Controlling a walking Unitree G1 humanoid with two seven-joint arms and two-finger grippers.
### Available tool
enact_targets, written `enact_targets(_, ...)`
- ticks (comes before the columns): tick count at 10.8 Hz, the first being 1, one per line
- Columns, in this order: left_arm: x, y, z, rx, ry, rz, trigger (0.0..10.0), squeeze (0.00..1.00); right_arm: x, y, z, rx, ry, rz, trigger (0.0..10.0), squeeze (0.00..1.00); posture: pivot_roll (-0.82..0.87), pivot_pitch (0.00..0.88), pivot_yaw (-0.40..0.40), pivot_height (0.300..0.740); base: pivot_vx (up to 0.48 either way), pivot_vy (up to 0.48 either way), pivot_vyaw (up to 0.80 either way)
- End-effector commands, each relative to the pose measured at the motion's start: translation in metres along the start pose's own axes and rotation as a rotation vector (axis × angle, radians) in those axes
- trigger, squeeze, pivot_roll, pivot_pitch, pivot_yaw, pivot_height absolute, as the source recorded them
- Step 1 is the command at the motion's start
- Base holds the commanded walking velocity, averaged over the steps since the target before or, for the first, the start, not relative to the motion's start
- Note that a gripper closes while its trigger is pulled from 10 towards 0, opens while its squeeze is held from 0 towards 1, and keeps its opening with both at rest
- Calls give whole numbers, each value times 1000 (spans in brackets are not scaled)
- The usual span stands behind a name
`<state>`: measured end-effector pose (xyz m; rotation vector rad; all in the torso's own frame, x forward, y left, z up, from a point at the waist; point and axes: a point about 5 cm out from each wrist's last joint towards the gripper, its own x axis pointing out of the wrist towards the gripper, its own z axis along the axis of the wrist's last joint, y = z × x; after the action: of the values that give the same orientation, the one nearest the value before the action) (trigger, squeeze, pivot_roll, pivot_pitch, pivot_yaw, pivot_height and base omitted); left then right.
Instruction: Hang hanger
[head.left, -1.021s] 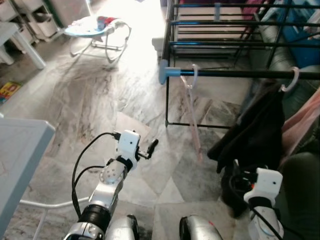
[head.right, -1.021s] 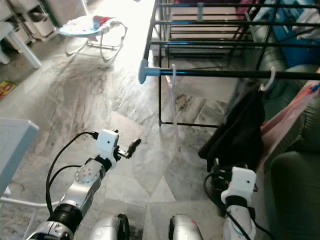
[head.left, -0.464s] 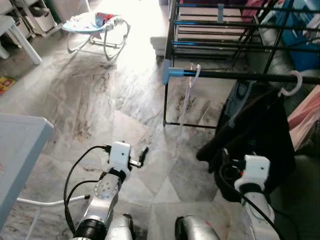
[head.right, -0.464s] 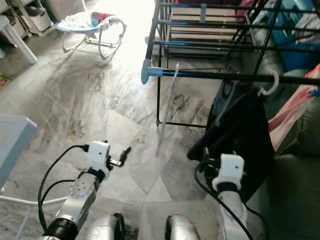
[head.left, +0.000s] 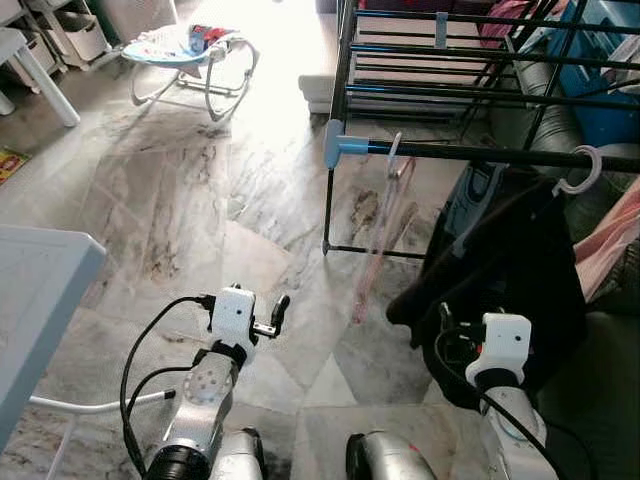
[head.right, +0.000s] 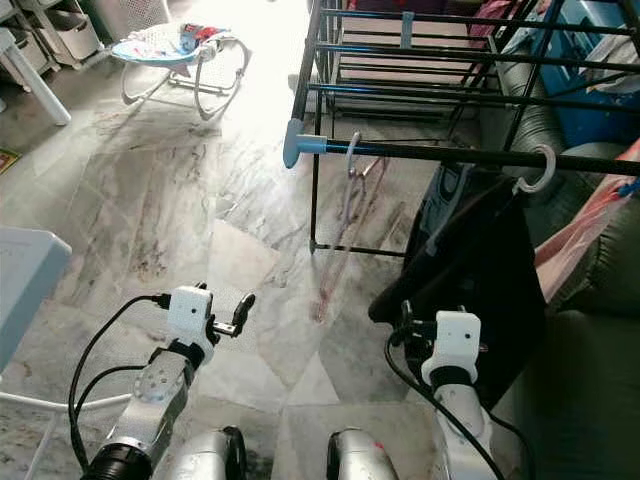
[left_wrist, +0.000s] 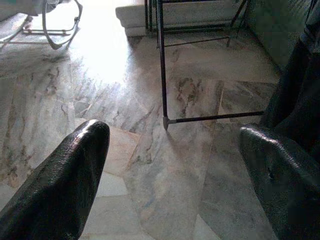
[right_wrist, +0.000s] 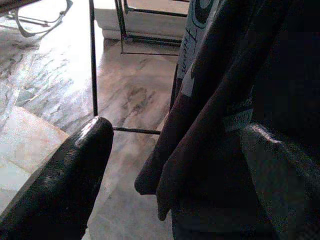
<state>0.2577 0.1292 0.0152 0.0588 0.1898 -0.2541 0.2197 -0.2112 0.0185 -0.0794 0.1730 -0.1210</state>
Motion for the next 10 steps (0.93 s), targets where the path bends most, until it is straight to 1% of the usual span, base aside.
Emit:
enact_targets(1, -3, 2, -2, 11, 11, 0, 10000, 0, -2, 0, -5, -2, 26, 2, 10000, 1000, -100, 110, -8, 740, -240, 0, 0)
enact_targets(3, -6, 2, -5, 3, 14, 17, 10000, 0, 0, 1, -6, -6, 34, 19, 10000, 1000, -76, 94, -31, 740, 0, 0, 0)
enact_targets(5, -11, 2, -9, 2, 26, 25, 10000, 0, 2, 7, -6, -19, 43, 65, 10000, 1000, -63, 84, -52, 740, -249, 0, 0)
enact_targets(6, -11, 3, -10, 1, 30, 31, 10000, 0, 6, 4, -5, -23, 41, 63, 10000, 1000, -64, 84, -53, 740, -247, 0, 0)
enact_targets(8, -11, 0, -12, 3, 40, 20, 10000, 0, 6, -6, -4, -43, 45, 34, 10000, 1000, -72, 76, -49, 740, -246, 0, 0)
enact_targets(10, -10, 3, -11, 17, 41, 11, 10000, 0, 1, -6, -9, -45, 59, 37, 10000, 1000, -75, 70, -43, 740, -244, 0, 0)
